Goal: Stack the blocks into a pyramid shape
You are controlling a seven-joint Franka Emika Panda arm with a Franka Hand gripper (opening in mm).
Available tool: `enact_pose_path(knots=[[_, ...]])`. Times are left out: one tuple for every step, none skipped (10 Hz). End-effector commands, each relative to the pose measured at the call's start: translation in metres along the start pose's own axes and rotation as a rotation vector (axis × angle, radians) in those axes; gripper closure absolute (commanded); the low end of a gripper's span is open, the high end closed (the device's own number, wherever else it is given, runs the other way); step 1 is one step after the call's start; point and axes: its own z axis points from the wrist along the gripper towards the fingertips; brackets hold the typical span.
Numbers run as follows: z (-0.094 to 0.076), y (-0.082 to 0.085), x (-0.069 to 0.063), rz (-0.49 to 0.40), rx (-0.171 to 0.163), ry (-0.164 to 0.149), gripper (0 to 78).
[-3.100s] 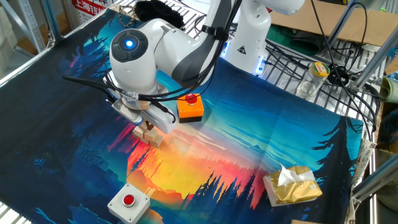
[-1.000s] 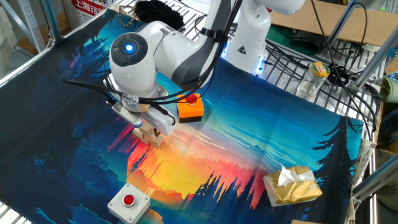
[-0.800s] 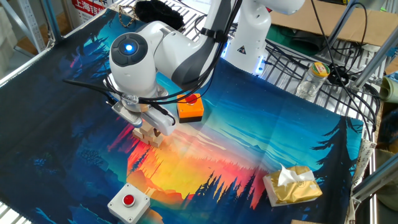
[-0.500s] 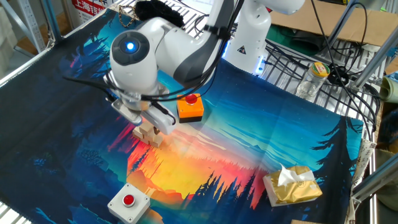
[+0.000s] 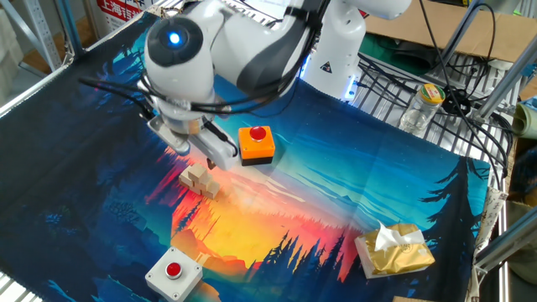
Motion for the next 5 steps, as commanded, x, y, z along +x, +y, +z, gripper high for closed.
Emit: enact_pose_path(knots=[[-0.0062,-0.0008,0.0004,0.006,-0.018,-0.017,0.1],[-0.0062,-0.0008,0.0004,0.015,-0.02,-0.008,0.1],[-0.0062,-0.0008,0.0004,0.02,-0.018,0.0,0.1],[-0.0062,-0.0008,0.0004,0.02,-0.016,0.005,0.1],[-0.0061,-0.0008,0.0004,0.021,-0.015,0.006,0.1]])
